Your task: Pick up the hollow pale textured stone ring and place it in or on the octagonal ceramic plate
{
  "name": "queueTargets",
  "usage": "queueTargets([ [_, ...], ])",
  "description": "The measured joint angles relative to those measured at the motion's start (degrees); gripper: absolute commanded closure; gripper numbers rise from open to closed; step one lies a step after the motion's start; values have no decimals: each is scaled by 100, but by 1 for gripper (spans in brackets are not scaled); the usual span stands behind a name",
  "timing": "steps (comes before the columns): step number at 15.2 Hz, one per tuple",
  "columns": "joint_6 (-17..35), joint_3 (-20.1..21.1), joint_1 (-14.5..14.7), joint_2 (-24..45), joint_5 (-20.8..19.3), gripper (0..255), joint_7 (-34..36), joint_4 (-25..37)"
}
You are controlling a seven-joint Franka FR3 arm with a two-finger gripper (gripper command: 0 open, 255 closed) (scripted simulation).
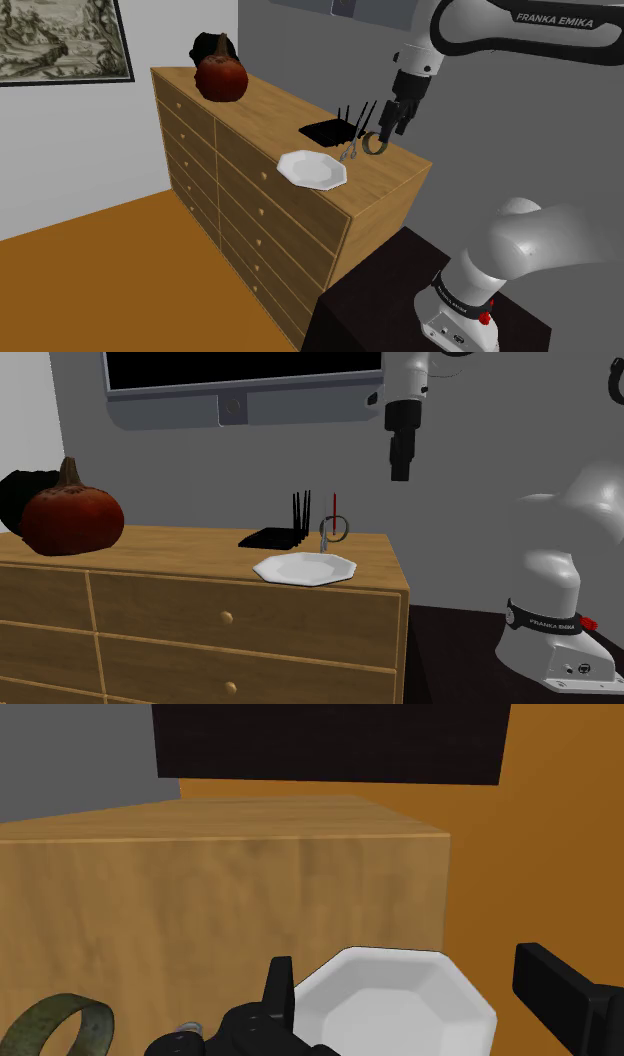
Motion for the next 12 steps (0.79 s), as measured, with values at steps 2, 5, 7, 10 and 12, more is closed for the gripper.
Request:
queueTargets([
  [2,26,-66,-24,36,-22,0,-60,11],
  [5,255,-379,-139,360,-106,0,-353,104],
  [7,378,-606,-215,580,-146,0,-568,199],
  [10,649,-980,-325,1050,-185,0,-939,380],
  [12,781,-1227,-386,1403,-176,0,-1195,587],
])
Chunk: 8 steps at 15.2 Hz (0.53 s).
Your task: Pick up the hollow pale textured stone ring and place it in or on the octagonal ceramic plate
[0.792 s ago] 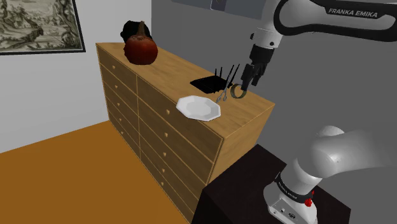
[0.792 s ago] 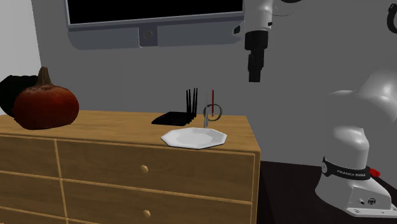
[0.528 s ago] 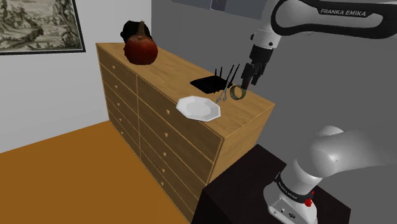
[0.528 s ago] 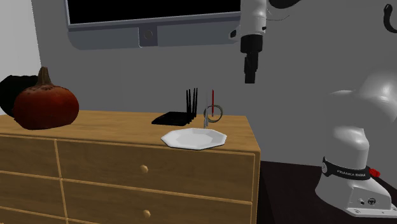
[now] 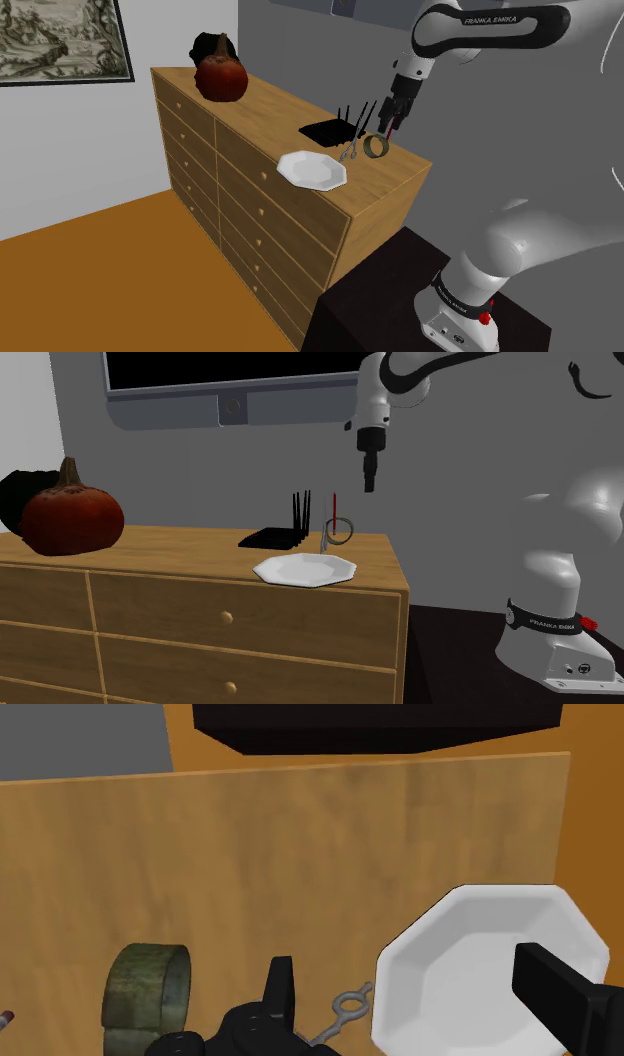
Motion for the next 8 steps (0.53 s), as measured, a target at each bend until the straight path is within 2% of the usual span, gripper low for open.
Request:
queueTargets([
  [8,327,-872,-180,1469,357,0,-1034,978],
])
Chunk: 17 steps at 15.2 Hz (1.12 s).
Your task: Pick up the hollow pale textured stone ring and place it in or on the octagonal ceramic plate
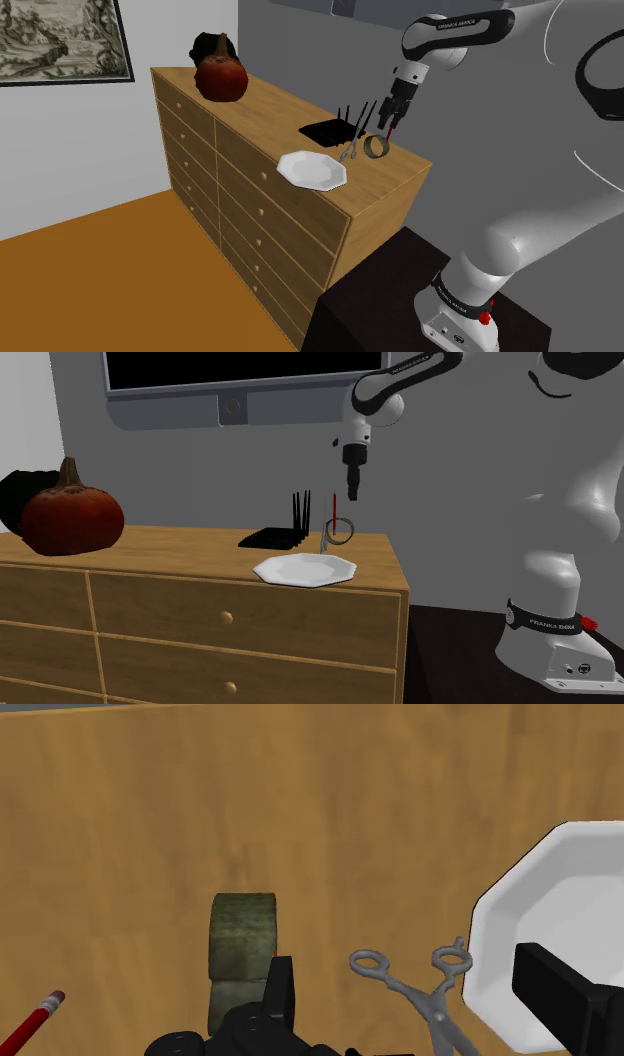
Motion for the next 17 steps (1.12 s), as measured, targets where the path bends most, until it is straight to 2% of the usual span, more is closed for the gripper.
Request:
queueTargets([
  [9,-32,-648,-360,1893,935,0,-1179,1459],
  [17,459,-622,-349,2058,1064,0,-1293,1096],
])
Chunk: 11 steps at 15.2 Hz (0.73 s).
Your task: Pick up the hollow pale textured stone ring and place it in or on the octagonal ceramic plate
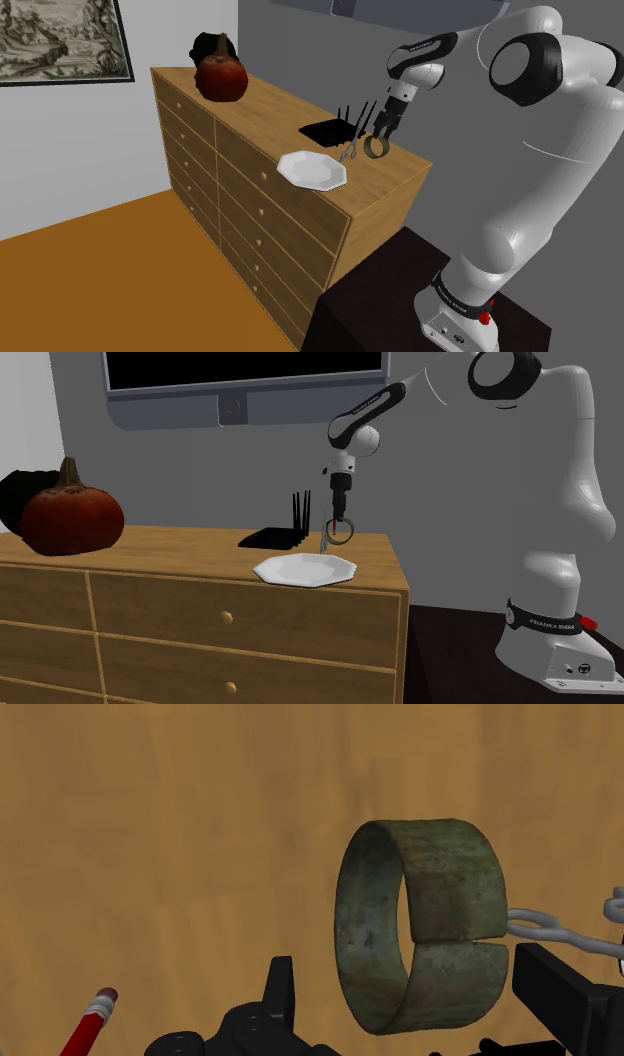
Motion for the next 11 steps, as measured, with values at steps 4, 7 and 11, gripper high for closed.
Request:
queueTargets([
  [4,27,3,3,-3,2,0,0,-27],
  [7,28,3,4,-3,2,255,0,-27],
  [11,28,2,3,-3,2,255,0,-28],
])
